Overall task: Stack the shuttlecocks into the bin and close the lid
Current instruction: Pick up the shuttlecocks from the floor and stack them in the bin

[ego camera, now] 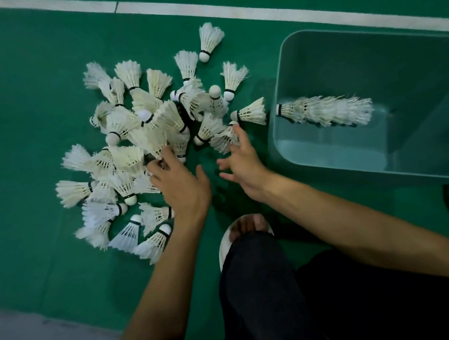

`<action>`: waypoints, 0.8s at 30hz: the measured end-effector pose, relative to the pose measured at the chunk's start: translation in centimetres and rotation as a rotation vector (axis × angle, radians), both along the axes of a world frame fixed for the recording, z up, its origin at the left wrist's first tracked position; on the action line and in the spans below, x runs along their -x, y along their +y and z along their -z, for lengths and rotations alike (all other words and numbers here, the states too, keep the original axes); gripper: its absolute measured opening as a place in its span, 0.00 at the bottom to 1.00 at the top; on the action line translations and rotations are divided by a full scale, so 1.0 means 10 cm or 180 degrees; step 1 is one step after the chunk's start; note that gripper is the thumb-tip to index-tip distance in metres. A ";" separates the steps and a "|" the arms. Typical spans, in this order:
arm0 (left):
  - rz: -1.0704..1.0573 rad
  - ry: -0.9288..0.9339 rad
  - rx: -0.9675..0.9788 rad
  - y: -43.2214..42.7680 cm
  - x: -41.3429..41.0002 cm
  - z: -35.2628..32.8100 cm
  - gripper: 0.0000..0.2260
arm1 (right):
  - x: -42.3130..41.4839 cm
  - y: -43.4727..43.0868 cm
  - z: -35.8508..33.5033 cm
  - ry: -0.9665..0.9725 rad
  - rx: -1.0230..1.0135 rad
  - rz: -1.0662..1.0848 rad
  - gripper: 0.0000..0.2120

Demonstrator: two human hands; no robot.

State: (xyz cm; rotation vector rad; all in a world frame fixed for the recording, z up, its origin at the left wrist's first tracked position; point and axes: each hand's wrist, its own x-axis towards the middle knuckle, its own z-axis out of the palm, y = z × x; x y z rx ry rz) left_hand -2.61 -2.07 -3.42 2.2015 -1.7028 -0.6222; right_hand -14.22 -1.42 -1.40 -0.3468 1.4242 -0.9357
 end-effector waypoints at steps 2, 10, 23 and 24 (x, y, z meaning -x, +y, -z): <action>-0.0094 0.0061 0.0260 -0.01 0.04 0.05 0.30 | 0.03 -0.07 0.06 -0.0008 -0.0065 0.0220 0.41; -0.0232 -0.0269 0.0321 -0.28 -0.11 0.11 0.23 | -0.10 0.15 -0.04 0.1296 0.0103 -0.0116 0.31; -0.0204 0.0203 0.0526 0.28 -0.23 -0.36 0.12 | -0.08 0.45 -0.58 0.3426 0.1229 -0.1061 0.17; -0.0218 0.0190 0.0534 0.33 -0.21 -0.43 0.12 | -0.07 0.46 -0.61 0.3478 0.1258 -0.1084 0.16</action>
